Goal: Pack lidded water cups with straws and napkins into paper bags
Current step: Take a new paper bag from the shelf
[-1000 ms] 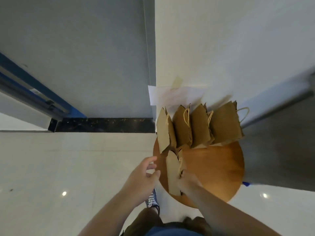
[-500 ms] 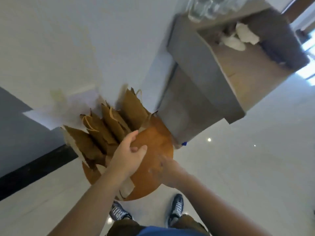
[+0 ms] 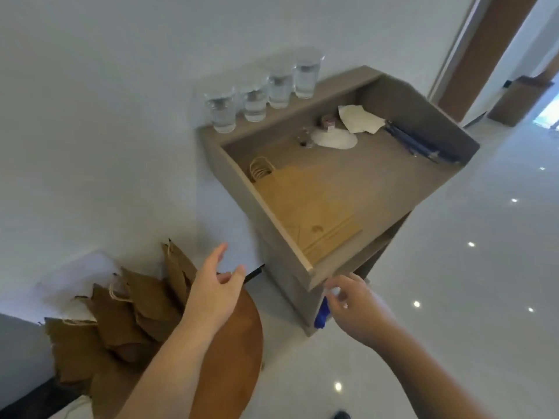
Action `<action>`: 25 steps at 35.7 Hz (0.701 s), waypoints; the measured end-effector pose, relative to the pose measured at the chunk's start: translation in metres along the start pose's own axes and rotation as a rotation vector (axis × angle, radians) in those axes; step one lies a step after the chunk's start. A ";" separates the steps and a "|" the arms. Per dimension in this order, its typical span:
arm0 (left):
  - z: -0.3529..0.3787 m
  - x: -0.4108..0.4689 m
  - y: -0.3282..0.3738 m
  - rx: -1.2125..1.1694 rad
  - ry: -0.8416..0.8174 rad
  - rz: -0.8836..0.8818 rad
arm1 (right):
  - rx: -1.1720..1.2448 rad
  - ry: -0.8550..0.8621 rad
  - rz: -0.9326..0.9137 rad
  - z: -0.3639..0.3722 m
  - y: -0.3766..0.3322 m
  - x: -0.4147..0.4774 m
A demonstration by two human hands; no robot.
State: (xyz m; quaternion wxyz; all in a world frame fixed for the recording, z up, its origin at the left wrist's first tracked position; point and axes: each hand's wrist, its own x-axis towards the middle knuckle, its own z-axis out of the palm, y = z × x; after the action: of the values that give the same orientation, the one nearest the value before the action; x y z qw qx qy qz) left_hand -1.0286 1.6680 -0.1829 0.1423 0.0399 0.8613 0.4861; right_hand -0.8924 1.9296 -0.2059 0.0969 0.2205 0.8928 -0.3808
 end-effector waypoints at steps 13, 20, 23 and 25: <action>0.110 0.037 0.122 0.327 0.280 0.419 | 0.008 0.049 -0.061 -0.109 0.024 0.062; 0.171 0.096 0.138 0.366 0.149 0.400 | -0.059 -0.110 -0.046 -0.125 0.046 0.105; 0.199 0.137 0.147 0.517 -0.099 0.134 | -0.104 -0.147 -0.005 -0.143 0.051 0.134; 0.208 0.155 0.151 0.655 -0.230 0.000 | -0.131 -0.111 0.007 -0.155 0.055 0.149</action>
State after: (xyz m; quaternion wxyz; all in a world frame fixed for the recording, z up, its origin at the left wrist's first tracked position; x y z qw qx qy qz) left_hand -1.1283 1.9510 -0.1885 0.2183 0.1379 0.9499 0.1760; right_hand -0.9992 2.1227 -0.1848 0.1618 0.1954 0.9082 -0.3330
